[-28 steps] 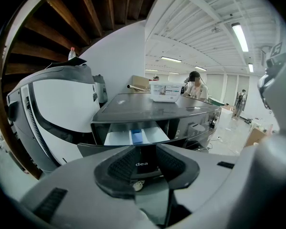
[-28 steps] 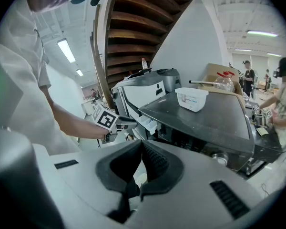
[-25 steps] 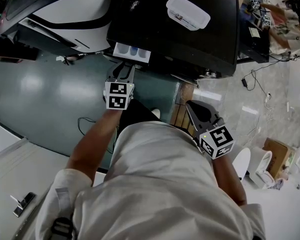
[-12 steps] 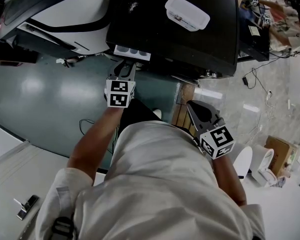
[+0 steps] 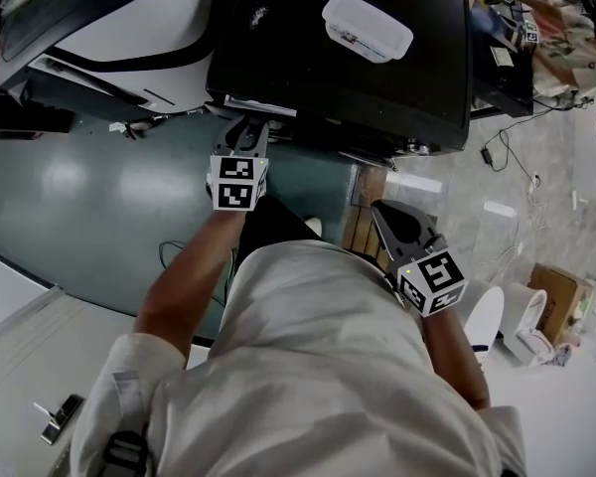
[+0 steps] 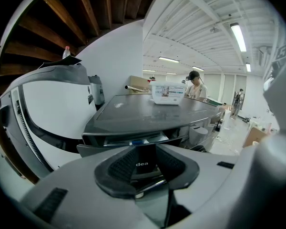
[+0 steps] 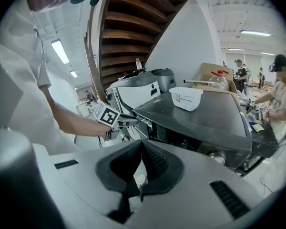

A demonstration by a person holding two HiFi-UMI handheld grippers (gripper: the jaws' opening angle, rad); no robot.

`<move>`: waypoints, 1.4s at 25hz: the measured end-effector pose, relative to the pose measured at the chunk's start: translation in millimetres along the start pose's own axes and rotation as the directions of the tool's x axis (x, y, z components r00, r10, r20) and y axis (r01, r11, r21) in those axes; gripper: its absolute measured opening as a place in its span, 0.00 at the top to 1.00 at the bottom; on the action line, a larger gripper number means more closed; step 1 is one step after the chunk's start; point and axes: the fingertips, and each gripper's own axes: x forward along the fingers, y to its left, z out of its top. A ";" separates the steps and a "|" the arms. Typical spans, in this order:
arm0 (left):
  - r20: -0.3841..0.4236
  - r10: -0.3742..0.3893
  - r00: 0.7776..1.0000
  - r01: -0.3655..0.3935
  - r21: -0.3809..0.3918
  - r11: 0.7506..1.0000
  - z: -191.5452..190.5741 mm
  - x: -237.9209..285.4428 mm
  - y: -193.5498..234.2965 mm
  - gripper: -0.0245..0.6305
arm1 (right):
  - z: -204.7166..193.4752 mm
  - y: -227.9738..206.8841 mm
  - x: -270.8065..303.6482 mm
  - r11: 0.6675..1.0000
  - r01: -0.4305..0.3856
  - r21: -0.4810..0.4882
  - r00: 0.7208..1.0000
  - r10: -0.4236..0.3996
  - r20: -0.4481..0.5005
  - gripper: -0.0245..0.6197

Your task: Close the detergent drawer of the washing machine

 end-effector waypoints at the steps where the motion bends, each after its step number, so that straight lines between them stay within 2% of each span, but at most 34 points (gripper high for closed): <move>1: 0.000 -0.001 1.000 0.001 0.000 1.000 0.6 1.0 0.1 0.76 | 0.5 -0.7 0.2 1.000 0.002 0.001 1.000 -0.002 0.001 0.95; 20: 0.018 -0.004 1.000 0.004 0.001 1.000 12.1 15.7 4.8 0.76 | 2.2 -9.6 4.9 1.000 0.021 0.013 1.000 -0.021 -0.004 0.95; 35: 0.006 0.022 1.000 -0.022 -0.001 1.000 17.2 19.0 6.3 0.78 | 8.1 -17.0 11.2 1.000 0.022 0.012 1.000 -0.022 -0.002 0.95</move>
